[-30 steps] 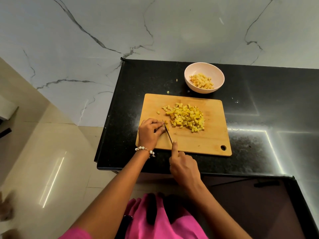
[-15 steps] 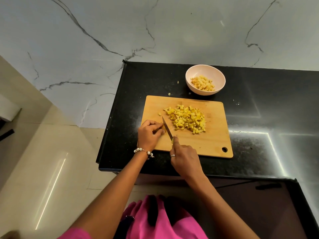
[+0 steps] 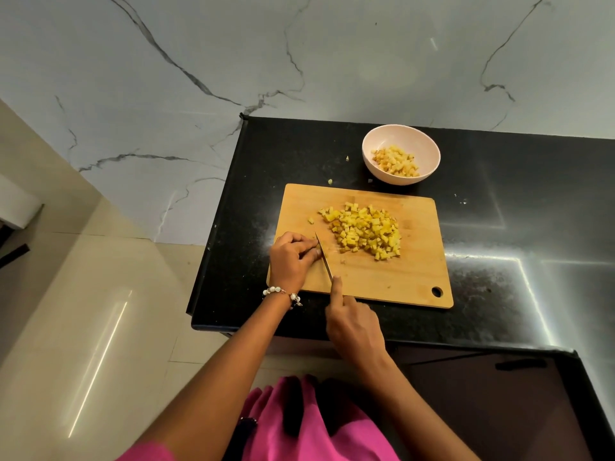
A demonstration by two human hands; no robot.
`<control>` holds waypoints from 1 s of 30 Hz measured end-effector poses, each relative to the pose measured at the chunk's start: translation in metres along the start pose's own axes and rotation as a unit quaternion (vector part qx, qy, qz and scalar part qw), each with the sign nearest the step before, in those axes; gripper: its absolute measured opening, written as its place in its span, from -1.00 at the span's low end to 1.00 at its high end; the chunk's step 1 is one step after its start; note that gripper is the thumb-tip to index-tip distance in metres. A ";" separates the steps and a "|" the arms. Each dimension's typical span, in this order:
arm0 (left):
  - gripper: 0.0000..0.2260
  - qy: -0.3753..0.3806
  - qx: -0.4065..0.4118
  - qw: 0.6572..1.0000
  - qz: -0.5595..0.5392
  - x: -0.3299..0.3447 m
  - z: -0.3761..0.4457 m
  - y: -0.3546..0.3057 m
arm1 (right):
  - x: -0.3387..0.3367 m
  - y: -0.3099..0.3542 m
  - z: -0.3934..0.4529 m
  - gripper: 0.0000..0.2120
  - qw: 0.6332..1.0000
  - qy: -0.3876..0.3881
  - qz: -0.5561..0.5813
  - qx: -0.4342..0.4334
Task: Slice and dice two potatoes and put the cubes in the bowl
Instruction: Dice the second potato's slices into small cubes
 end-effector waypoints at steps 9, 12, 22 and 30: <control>-0.78 0.018 -0.029 0.999 0.001 -0.001 0.001 0.001 | 0.001 -0.028 0.000 -0.40 0.995 -0.058 0.075 0.036; -0.78 0.023 -0.032 0.999 0.002 -0.002 0.001 0.000 | -0.009 -0.039 0.005 -0.50 0.991 -0.085 0.097 0.031; -0.77 0.033 -0.039 0.999 0.006 -0.006 0.001 0.002 | -0.025 -0.017 0.010 -0.53 0.977 -0.099 0.189 -0.025; -0.81 0.024 -0.036 0.999 0.009 -0.004 0.002 0.002 | -0.010 -0.006 0.017 -0.54 0.989 -0.057 0.134 -0.022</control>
Point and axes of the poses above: each hand's wrist, its own z-axis towards the middle knuckle, its own x-axis out of the palm, y = z × x, the point moved 9 cm from there along z, towards the middle knuckle, and after that the axes turned 2 degrees about -y, right-handed, at the moved point
